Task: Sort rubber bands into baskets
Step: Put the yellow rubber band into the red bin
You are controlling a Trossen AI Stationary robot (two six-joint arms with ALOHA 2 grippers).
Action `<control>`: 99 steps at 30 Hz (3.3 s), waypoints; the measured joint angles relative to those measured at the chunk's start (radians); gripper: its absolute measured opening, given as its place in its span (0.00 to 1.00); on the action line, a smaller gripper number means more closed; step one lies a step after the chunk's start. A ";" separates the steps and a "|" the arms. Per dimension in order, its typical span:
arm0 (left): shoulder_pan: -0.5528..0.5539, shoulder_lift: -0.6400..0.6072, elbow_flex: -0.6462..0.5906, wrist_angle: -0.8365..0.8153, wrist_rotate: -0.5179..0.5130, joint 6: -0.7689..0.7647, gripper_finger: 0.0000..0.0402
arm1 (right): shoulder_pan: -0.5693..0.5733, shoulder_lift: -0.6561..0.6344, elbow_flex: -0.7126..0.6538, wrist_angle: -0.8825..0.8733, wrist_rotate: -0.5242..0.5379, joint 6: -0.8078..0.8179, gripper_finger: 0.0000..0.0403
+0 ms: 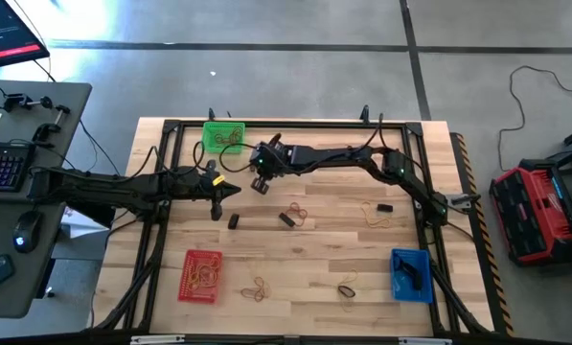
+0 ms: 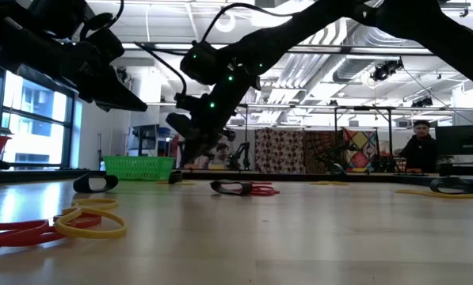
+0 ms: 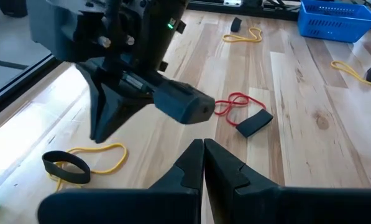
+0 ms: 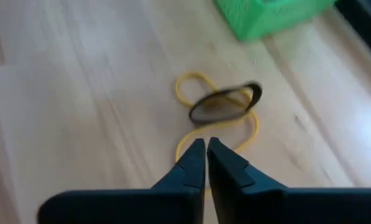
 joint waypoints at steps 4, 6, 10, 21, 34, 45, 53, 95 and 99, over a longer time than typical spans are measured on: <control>0.000 0.000 0.000 0.000 0.000 0.000 0.01 | 0.011 0.017 0.000 -0.028 0.036 0.028 0.14; 0.000 0.000 0.000 0.000 0.001 0.000 0.01 | 0.016 0.023 0.000 -0.026 0.040 0.028 0.22; -0.001 0.000 0.000 0.000 0.004 0.000 0.01 | 0.020 0.044 0.001 -0.014 0.035 0.016 0.38; -0.004 0.000 0.000 0.000 0.005 -0.001 0.01 | -0.004 0.077 0.002 -0.002 0.073 0.041 0.49; -0.005 0.000 0.000 -0.001 0.005 -0.001 0.01 | -0.007 0.120 0.006 0.022 -0.047 0.017 0.03; -0.005 0.000 0.000 -0.001 0.002 -0.001 0.01 | 0.007 0.085 0.001 0.025 -0.013 -0.032 0.00; -0.005 0.000 0.000 -0.001 0.000 -0.001 0.01 | 0.010 0.050 -0.002 0.019 0.009 -0.059 0.00; -0.041 0.000 0.000 0.069 -0.174 0.059 0.19 | 0.103 -0.163 0.002 0.002 0.124 -0.180 0.00; -0.048 0.002 0.000 0.096 -0.211 0.089 0.29 | 0.127 -0.163 0.002 0.006 0.123 -0.196 0.00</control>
